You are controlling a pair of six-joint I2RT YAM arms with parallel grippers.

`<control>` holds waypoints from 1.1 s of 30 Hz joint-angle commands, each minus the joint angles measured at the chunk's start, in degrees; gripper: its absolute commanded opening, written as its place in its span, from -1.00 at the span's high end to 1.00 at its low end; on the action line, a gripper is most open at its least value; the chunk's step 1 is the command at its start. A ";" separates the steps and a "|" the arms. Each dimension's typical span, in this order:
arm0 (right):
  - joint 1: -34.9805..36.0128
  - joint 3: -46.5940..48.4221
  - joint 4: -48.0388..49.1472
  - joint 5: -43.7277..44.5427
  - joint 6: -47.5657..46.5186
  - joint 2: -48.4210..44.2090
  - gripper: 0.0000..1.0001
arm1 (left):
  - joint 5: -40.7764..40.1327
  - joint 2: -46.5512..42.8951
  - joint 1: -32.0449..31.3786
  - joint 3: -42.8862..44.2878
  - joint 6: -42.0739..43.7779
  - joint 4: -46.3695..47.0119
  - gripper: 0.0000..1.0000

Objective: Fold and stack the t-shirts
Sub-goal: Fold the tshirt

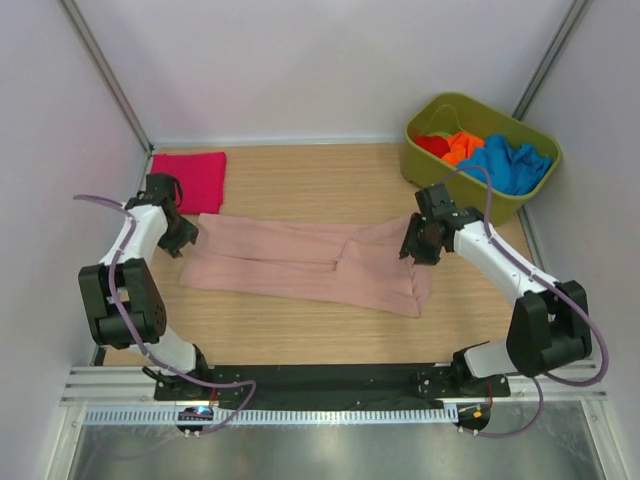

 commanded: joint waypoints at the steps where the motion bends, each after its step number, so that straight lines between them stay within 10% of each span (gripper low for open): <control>1: -2.13 6.60 8.16 -5.74 -11.47 3.52 0.05 | 4.25 3.71 0.28 6.29 6.99 3.60 0.06; 33: -12.69 11.19 20.91 -12.79 -19.22 26.55 0.22 | 2.58 22.09 0.19 18.00 12.20 2.81 0.35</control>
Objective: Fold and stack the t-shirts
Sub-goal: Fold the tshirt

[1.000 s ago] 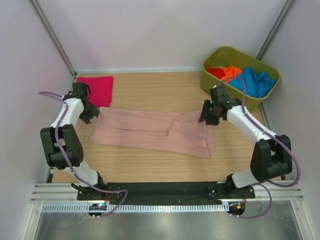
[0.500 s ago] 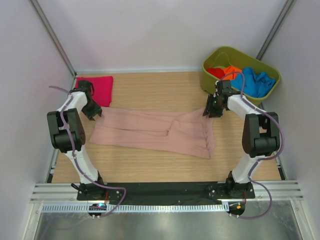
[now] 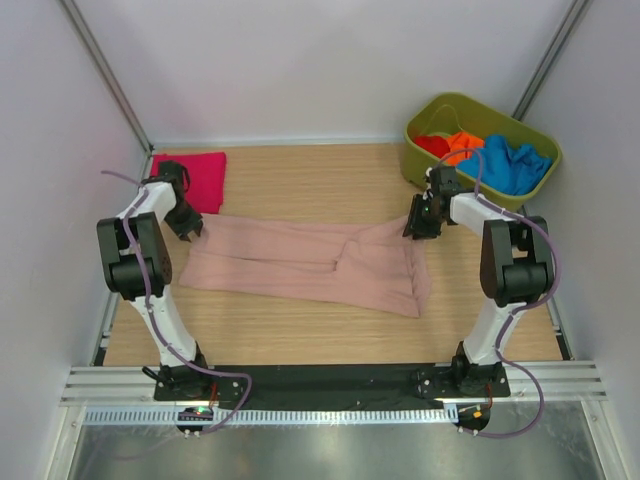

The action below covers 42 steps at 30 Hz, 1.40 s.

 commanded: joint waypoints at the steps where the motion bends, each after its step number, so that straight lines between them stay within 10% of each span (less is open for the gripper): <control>1: -0.25 -0.35 3.08 -0.15 -0.80 -0.09 0.21 | -1.59 0.38 0.19 2.11 0.44 -0.54 0.36; 8: -0.25 -0.71 3.87 -0.59 -0.62 0.53 0.28 | -1.94 0.21 0.19 2.20 -0.09 -1.07 0.39; 17: -0.25 1.23 -0.33 1.77 0.43 0.53 0.97 | -5.81 -3.04 0.19 2.38 -0.62 -2.39 0.29; 37: -0.25 -1.76 -5.53 3.27 4.12 -4.83 0.97 | -7.83 1.97 0.19 4.66 -1.23 -5.28 0.33; 42: -0.25 1.92 -8.78 5.03 4.56 -5.71 0.58 | -8.19 -0.74 0.19 5.19 -1.06 -6.95 0.32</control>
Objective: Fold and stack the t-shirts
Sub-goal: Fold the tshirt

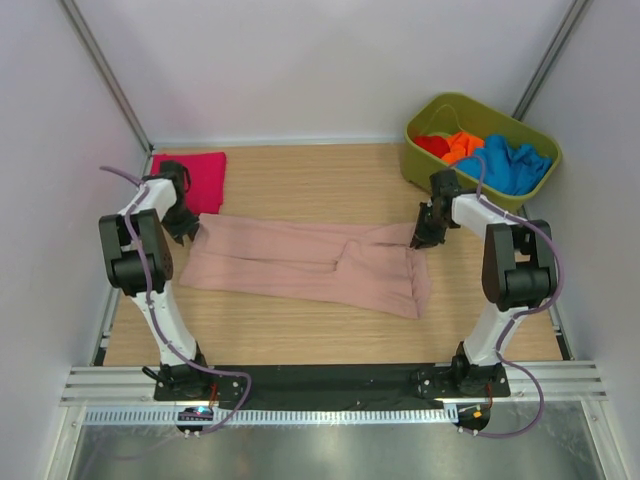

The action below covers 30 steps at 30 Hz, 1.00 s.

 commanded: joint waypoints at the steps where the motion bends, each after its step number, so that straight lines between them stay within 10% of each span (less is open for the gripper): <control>1: -0.10 3.50 -3.64 3.15 1.50 -4.23 0.50 | -1.65 -4.27 0.10 2.11 -0.21 -1.95 0.31; 19: 15.89 4.46 -16.80 20.26 48.77 -4.78 -0.04 | 13.82 -6.48 -11.59 -2.19 4.02 -1.51 0.20; 30: 17.74 -4.12 -1.56 27.15 44.85 -4.05 -0.04 | -1.09 -3.57 -10.18 -8.78 -0.99 -7.13 0.23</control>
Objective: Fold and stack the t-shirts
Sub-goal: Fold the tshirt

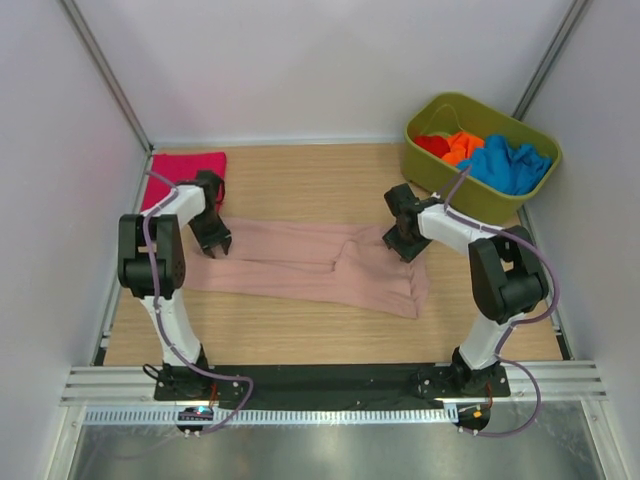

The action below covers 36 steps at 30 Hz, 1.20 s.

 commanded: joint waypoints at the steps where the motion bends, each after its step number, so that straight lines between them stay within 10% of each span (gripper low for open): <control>1: 1.20 -3.70 7.25 4.79 -3.17 -0.99 -0.04 | -10.62 -1.58 1.16 -3.32 -3.24 -4.51 0.23; 11: 4.01 -2.75 14.74 2.25 -20.49 4.27 -0.04 | -24.51 -14.15 6.35 -9.22 -10.27 -8.46 0.18; 18: 4.28 14.54 13.35 -3.55 -36.67 15.60 -0.07 | -26.20 -25.04 8.37 -10.45 -12.57 -9.79 0.17; 36: 4.45 48.86 -0.43 -10.16 -39.95 26.27 -0.12 | 6.59 -34.55 4.95 -19.05 2.64 0.58 0.06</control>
